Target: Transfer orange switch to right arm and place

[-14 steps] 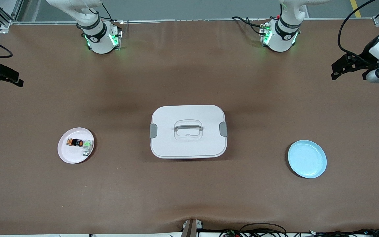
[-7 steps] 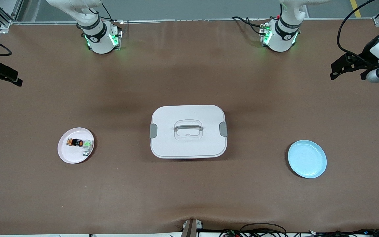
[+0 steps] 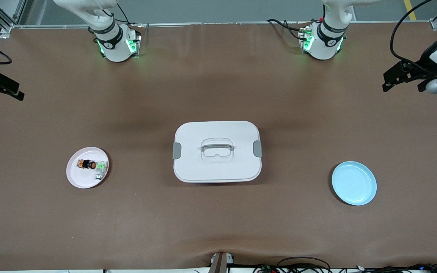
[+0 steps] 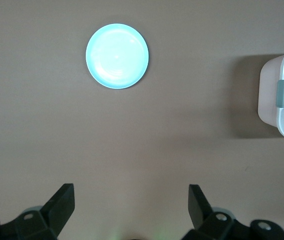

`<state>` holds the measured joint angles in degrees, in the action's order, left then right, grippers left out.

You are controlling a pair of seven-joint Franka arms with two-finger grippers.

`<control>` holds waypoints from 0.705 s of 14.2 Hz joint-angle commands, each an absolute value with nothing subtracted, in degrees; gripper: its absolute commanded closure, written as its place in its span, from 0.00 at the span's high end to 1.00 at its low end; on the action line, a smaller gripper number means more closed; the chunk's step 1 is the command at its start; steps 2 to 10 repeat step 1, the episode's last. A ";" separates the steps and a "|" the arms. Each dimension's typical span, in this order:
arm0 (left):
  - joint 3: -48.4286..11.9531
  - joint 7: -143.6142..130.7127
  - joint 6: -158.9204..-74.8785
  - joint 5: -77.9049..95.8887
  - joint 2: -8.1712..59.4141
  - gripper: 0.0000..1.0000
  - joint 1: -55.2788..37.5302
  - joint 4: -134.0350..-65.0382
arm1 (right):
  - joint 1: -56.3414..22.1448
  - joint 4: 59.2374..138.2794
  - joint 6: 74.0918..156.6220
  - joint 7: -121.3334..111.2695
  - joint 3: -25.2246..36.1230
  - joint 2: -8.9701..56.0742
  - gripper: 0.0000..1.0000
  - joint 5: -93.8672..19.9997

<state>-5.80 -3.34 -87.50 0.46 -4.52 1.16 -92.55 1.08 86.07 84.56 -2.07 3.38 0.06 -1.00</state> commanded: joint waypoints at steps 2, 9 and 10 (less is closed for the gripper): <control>-5.98 -2.55 -86.40 -0.53 -4.57 1.00 1.23 -91.93 | 1.85 86.31 84.81 -1.23 2.90 -0.97 1.00 -1.14; -5.98 -2.55 -86.40 -0.53 -4.57 1.00 1.23 -91.93 | 1.85 86.31 84.81 -1.23 2.90 -0.97 1.00 -1.14; -5.98 -2.55 -86.40 -0.53 -4.57 1.00 1.23 -91.93 | 1.85 86.31 84.81 -1.23 2.90 -0.97 1.00 -1.14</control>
